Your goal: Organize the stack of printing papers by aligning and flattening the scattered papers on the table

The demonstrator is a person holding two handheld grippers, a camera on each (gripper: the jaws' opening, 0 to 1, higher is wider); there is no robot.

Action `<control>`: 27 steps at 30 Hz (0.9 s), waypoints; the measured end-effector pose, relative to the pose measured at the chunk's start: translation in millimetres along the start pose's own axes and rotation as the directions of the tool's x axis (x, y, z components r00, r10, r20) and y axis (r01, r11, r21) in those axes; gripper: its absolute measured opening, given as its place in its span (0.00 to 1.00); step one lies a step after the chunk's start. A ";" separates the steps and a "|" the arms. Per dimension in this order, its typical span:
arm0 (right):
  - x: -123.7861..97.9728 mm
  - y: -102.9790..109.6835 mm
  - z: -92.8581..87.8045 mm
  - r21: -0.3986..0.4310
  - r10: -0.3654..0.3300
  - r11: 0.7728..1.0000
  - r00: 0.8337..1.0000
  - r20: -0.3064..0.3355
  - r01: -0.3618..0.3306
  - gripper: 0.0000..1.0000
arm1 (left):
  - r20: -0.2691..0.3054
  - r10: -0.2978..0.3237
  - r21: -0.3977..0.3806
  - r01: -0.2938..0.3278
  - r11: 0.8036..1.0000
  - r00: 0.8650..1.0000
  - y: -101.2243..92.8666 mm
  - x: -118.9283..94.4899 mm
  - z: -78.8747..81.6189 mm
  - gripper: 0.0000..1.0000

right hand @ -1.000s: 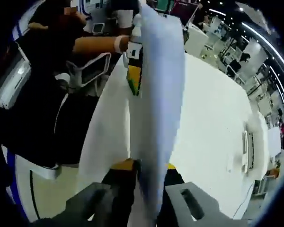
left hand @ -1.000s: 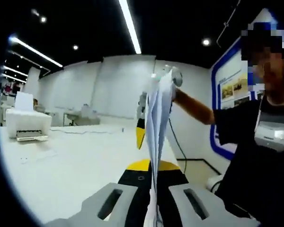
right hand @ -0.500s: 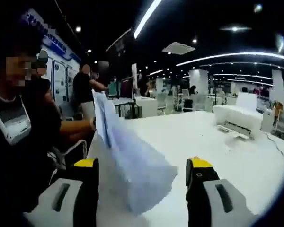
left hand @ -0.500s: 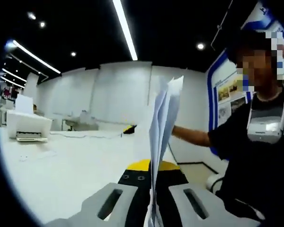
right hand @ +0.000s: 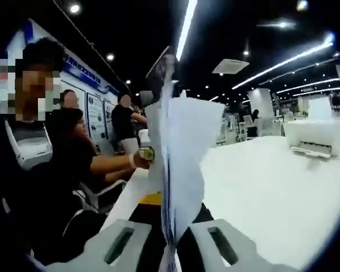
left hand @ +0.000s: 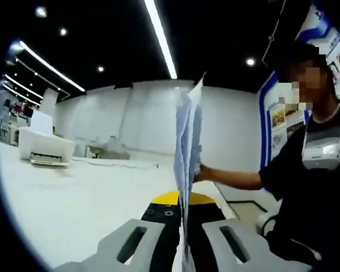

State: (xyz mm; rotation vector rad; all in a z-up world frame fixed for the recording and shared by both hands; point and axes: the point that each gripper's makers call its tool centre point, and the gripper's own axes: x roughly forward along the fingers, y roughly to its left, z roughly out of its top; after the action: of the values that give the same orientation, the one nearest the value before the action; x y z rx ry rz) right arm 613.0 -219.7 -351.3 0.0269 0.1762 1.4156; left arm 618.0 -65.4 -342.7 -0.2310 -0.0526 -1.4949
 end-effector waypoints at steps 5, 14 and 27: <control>2.6 10.9 16.1 -0.087 0.013 0.996 0.999 0.047 -0.009 0.00 | -0.023 -0.001 -0.030 0.001 1.000 1.000 2.1 -5.5 -9.4 0.07; 1.0 -0.8 -9.8 0.044 0.003 0.999 0.999 0.040 -0.004 0.00 | -0.037 -0.005 -0.066 0.002 0.998 0.999 -1.3 1.1 -19.7 0.06; -9.5 -7.6 -30.2 -0.046 0.054 0.998 0.997 0.047 -0.052 0.00 | -0.051 -0.036 -0.035 0.035 0.999 0.998 -9.1 11.6 -28.3 0.06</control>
State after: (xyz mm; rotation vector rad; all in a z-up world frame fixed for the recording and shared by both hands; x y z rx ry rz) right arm 615.0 -232.8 -381.0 0.0288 0.1039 1.4699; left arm 606.8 -82.6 -367.2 -0.2196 0.0103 -1.5373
